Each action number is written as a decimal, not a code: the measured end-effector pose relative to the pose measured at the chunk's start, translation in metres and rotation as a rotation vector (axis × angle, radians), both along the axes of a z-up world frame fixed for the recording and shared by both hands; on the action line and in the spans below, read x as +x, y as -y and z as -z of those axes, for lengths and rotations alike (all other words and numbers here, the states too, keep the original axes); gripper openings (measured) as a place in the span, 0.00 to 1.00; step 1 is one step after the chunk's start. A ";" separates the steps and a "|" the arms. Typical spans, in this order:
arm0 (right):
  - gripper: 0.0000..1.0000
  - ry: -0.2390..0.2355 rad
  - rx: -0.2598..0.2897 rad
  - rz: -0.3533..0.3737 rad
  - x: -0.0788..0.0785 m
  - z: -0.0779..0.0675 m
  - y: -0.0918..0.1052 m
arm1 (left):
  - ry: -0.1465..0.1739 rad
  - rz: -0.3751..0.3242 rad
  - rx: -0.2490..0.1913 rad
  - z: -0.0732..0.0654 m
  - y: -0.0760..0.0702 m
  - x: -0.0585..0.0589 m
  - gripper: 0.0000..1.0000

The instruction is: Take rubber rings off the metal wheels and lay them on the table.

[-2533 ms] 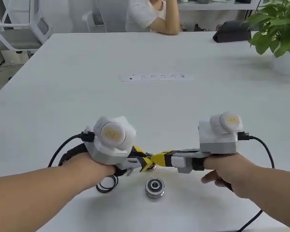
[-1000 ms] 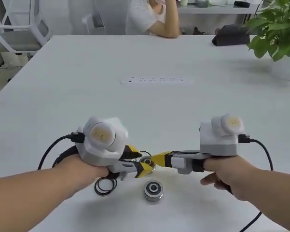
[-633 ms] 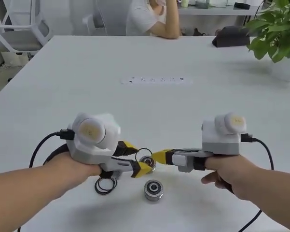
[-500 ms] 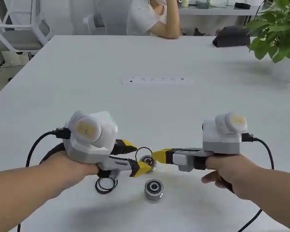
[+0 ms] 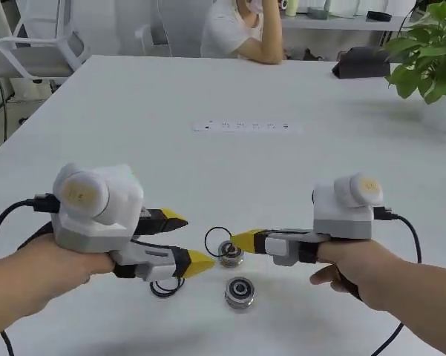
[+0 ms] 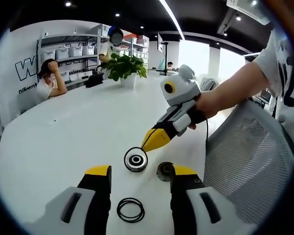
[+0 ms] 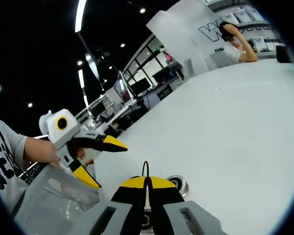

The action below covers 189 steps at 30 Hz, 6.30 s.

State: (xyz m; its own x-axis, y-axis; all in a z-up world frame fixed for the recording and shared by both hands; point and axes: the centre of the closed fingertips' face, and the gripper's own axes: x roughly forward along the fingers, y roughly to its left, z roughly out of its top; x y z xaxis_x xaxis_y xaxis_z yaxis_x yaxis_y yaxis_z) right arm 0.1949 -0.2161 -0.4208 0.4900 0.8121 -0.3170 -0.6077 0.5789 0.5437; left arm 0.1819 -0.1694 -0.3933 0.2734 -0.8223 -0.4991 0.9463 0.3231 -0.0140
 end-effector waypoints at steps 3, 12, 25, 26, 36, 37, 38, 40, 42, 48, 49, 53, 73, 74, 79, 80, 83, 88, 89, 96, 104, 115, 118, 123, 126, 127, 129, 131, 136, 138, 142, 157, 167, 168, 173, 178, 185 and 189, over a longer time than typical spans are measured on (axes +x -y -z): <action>0.00 -0.002 -0.003 -0.014 -0.002 0.000 -0.004 | -0.018 -0.028 -0.012 -0.004 -0.010 0.000 0.50; 0.00 -0.009 0.003 -0.044 -0.005 -0.001 -0.016 | -0.027 -0.074 -0.036 -0.013 -0.035 -0.005 0.58; 0.00 -0.025 0.015 -0.095 -0.012 -0.001 -0.039 | -0.013 -0.093 -0.034 -0.020 -0.057 -0.010 0.68; 0.00 -0.027 0.016 -0.098 -0.012 0.000 -0.040 | -0.013 -0.097 -0.034 -0.021 -0.059 -0.010 0.68; 0.00 -0.051 0.017 -0.129 -0.016 0.005 -0.058 | -0.016 -0.117 -0.029 -0.019 -0.071 -0.014 0.76; 0.00 -0.054 0.017 -0.131 -0.016 0.006 -0.059 | -0.016 -0.120 -0.030 -0.019 -0.072 -0.014 0.76; 0.00 -0.059 0.017 -0.133 -0.017 0.007 -0.061 | -0.015 -0.122 -0.031 -0.019 -0.073 -0.014 0.77; 0.00 -0.068 0.017 -0.140 -0.018 0.010 -0.065 | -0.013 -0.125 -0.031 -0.019 -0.074 -0.014 0.77; 0.00 -0.076 0.013 -0.147 -0.019 0.012 -0.068 | -0.001 -0.131 -0.026 -0.019 -0.076 -0.013 0.79; 0.00 -0.096 0.016 -0.151 -0.020 0.017 -0.076 | 0.004 -0.139 -0.021 -0.019 -0.080 -0.013 0.80; 0.00 -0.097 0.009 -0.148 -0.020 0.019 -0.077 | 0.005 -0.139 -0.021 -0.019 -0.081 -0.013 0.81; 0.00 -0.105 -0.003 -0.136 -0.017 0.024 -0.078 | 0.005 -0.146 -0.019 -0.018 -0.083 -0.013 0.81; 0.00 -0.136 -0.062 -0.101 -0.012 0.044 -0.077 | -0.003 -0.158 -0.003 -0.014 -0.090 -0.009 0.79; 0.00 -0.135 -0.062 -0.101 -0.012 0.044 -0.077 | -0.004 -0.158 -0.002 -0.013 -0.090 -0.009 0.79; 0.02 -0.141 -0.074 -0.097 -0.012 0.048 -0.076 | -0.006 -0.156 0.000 -0.012 -0.089 -0.008 0.79; 0.03 -0.137 -0.077 -0.097 -0.012 0.048 -0.076 | -0.005 -0.155 0.000 -0.012 -0.088 -0.008 0.79; 0.06 -0.125 -0.086 -0.104 -0.012 0.048 -0.076 | -0.008 -0.152 -0.001 -0.012 -0.087 -0.008 0.79; 0.10 -0.102 -0.093 -0.112 -0.011 0.046 -0.077 | -0.009 -0.148 0.001 -0.011 -0.086 -0.007 0.79; 0.12 -0.098 -0.093 -0.115 -0.012 0.046 -0.077 | -0.009 -0.147 0.002 -0.011 -0.086 -0.007 0.79; 0.19 -0.068 -0.105 -0.130 -0.013 0.042 -0.077 | -0.009 -0.143 0.003 -0.011 -0.085 -0.007 0.79; 0.22 -0.035 -0.106 -0.127 -0.013 0.033 -0.070 | -0.008 -0.131 0.002 -0.012 -0.080 -0.009 0.79; 0.28 0.026 -0.121 -0.149 -0.017 0.018 -0.056 | -0.006 -0.111 0.003 -0.012 -0.072 -0.013 0.78; 0.30 0.039 -0.126 -0.144 -0.018 0.014 -0.050 | 0.001 -0.105 0.004 -0.014 -0.070 -0.013 0.78; 0.34 0.062 -0.124 -0.146 -0.021 0.003 -0.043 | 0.007 -0.111 -0.007 -0.019 -0.068 -0.011 0.78; 0.37 0.087 -0.133 -0.156 -0.025 -0.004 -0.038 | 0.009 -0.108 -0.006 -0.020 -0.067 -0.011 0.78; 0.37 0.095 -0.134 -0.158 -0.026 -0.006 -0.036 | 0.010 -0.106 -0.006 -0.021 -0.066 -0.011 0.78; 0.37 0.111 -0.133 -0.155 -0.028 -0.010 -0.031 | 0.013 -0.104 -0.006 -0.022 -0.065 -0.011 0.78; 0.39 0.116 -0.128 -0.148 -0.031 -0.014 -0.025 | 0.011 -0.104 -0.014 -0.024 -0.063 -0.011 0.78; 0.42 0.148 -0.163 -0.144 -0.037 -0.016 -0.009 | 0.024 -0.094 -0.016 -0.030 -0.060 -0.012 0.79; 0.44 0.160 -0.172 -0.143 -0.041 -0.018 -0.003 | 0.027 -0.091 -0.016 -0.031 -0.059 -0.012 0.79; 0.48 0.183 -0.184 -0.131 -0.046 -0.022 0.007 | 0.021 -0.089 -0.026 -0.034 -0.057 -0.013 0.79; 0.64 0.255 -0.229 -0.068 -0.055 -0.036 0.043 | 0.048 -0.046 -0.006 -0.033 -0.054 -0.024 0.79; 0.72 0.299 -0.306 -0.095 -0.070 -0.036 0.050 | 0.037 -0.050 -0.008 -0.031 -0.059 -0.030 0.80; 0.72 0.300 -0.311 -0.096 -0.070 -0.035 0.052 | 0.038 -0.050 -0.007 -0.031 -0.059 -0.030 0.80; 0.74 0.296 -0.315 -0.076 -0.070 -0.033 0.060 | 0.046 -0.050 -0.004 -0.031 -0.060 -0.033 0.80; 0.76 0.295 -0.328 -0.066 -0.074 -0.030 0.065 | 0.050 -0.047 0.007 -0.028 -0.061 -0.035 0.80; 0.78 0.303 -0.360 -0.075 -0.080 -0.024 0.068 | 0.041 -0.059 -0.002 -0.026 -0.062 -0.035 0.80; 0.80 0.300 -0.377 -0.088 -0.084 -0.022 0.066 | 0.040 -0.063 0.000 -0.026 -0.063 -0.035 0.80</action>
